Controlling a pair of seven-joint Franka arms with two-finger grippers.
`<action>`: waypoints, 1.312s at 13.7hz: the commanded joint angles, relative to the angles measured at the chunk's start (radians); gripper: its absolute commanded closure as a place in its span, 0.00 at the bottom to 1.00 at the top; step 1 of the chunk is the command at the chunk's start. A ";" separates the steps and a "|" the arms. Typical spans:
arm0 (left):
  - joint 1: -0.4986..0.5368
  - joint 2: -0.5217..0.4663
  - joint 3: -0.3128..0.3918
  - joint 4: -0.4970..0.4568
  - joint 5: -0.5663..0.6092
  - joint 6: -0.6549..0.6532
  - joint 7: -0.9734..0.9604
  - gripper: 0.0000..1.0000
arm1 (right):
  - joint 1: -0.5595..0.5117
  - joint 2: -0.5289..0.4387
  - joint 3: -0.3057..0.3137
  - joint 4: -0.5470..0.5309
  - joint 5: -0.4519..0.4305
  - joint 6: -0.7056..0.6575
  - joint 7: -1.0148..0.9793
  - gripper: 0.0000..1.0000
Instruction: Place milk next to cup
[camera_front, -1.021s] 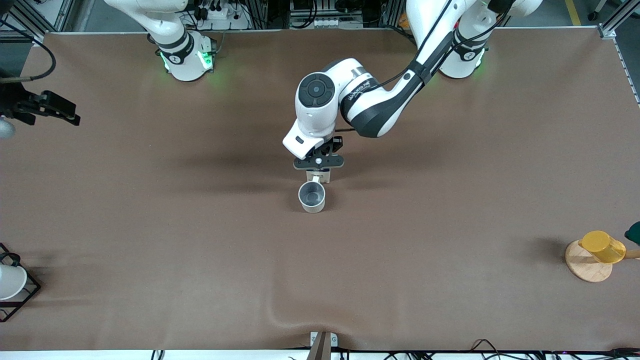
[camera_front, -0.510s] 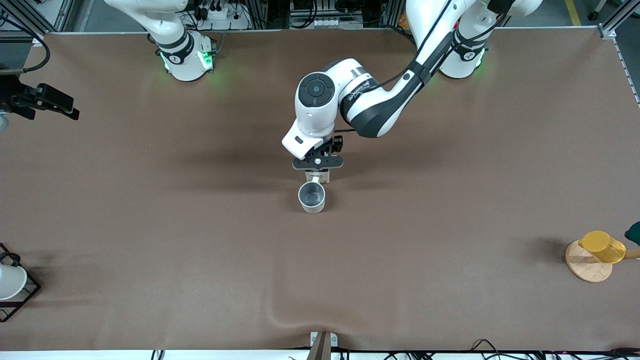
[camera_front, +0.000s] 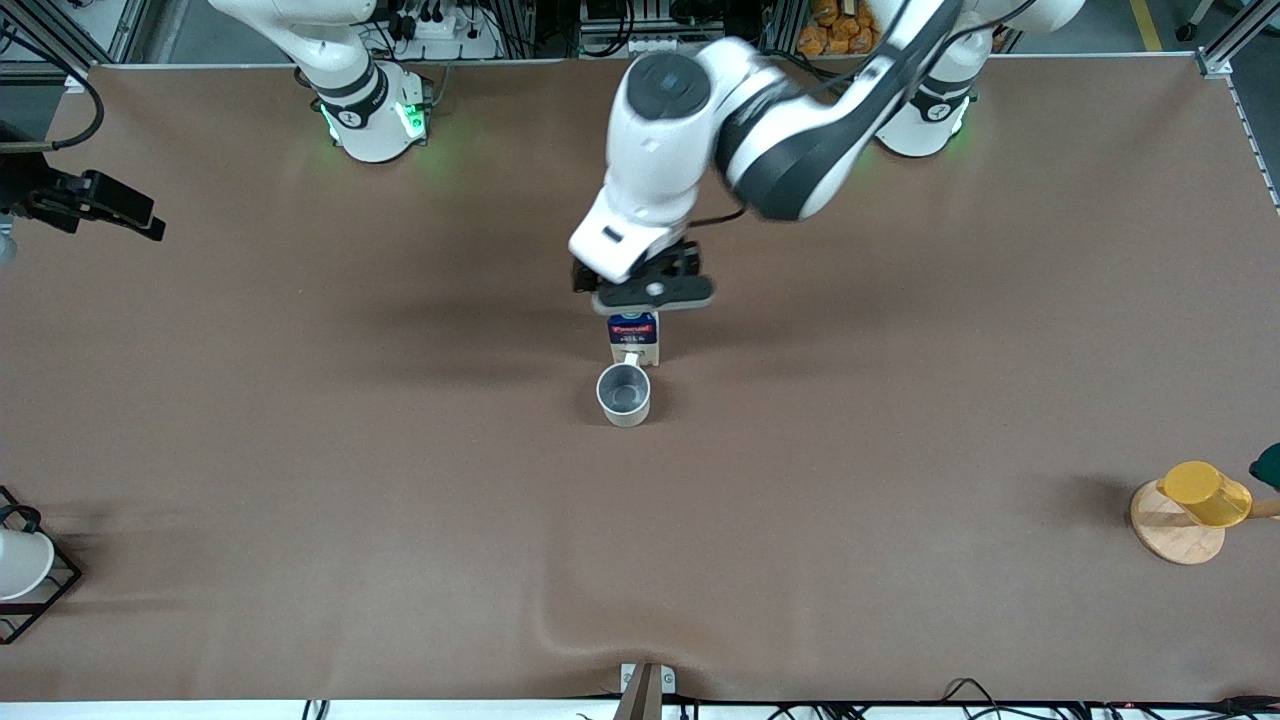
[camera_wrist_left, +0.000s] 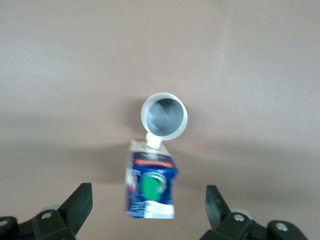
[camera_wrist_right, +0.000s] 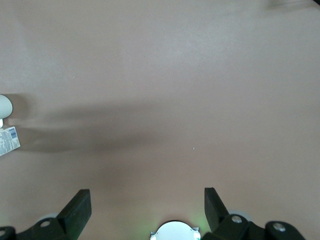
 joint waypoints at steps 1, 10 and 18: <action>0.154 -0.189 -0.006 -0.043 0.023 -0.138 0.004 0.00 | 0.001 -0.003 0.002 0.011 0.013 -0.015 0.022 0.00; 0.589 -0.367 -0.007 -0.068 -0.008 -0.354 0.499 0.00 | 0.001 -0.005 0.000 0.010 0.007 -0.020 0.018 0.00; 0.618 -0.437 0.161 -0.177 -0.129 -0.357 0.844 0.00 | 0.004 -0.005 0.000 0.010 0.009 -0.015 0.019 0.00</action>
